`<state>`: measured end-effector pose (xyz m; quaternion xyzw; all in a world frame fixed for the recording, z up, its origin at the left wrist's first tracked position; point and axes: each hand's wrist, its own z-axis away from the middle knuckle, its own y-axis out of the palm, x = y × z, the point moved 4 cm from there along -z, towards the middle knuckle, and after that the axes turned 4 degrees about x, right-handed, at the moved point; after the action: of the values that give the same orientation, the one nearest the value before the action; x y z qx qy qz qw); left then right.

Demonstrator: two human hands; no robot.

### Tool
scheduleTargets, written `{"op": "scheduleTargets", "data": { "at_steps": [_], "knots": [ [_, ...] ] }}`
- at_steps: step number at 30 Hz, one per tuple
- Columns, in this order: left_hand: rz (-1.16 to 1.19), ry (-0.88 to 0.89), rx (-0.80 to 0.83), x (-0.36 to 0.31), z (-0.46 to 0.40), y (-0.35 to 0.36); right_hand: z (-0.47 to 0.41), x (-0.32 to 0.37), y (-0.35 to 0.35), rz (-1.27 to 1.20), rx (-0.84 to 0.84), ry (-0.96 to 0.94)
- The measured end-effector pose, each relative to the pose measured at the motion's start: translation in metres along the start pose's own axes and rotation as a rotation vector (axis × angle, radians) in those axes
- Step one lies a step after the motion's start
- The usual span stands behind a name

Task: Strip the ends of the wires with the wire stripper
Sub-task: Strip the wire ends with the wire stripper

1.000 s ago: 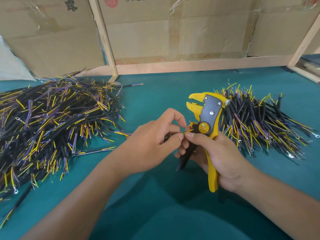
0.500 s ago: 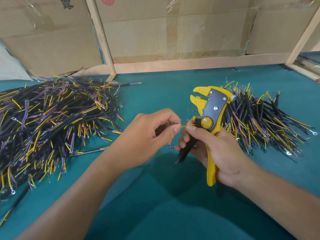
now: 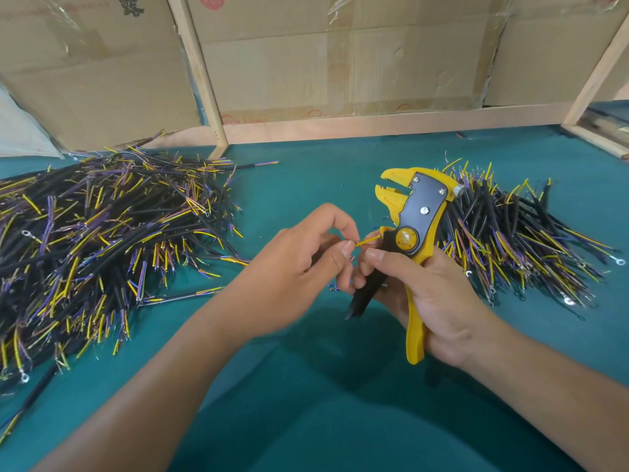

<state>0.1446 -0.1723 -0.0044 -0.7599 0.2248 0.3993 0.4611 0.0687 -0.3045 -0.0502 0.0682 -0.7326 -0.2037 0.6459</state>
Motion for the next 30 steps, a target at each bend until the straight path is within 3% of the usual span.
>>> {"op": "scheduleTargets", "data": {
  "at_steps": [3, 11, 30],
  "knots": [
    [0.079, -0.017, 0.039, 0.0011, -0.0003, 0.0054, 0.0003, 0.0, 0.0004, 0.031, 0.006, -0.008],
    [0.01, -0.026, 0.031, -0.0009, -0.0013, 0.0088, 0.0028, 0.0015, 0.0028, 0.156, -0.008, -0.047],
    [-0.149, -0.096, -0.127, 0.0034, -0.0024, 0.0053, 0.0019, -0.0001, 0.0042, 0.093, -0.012, 0.007]
  ]
}}
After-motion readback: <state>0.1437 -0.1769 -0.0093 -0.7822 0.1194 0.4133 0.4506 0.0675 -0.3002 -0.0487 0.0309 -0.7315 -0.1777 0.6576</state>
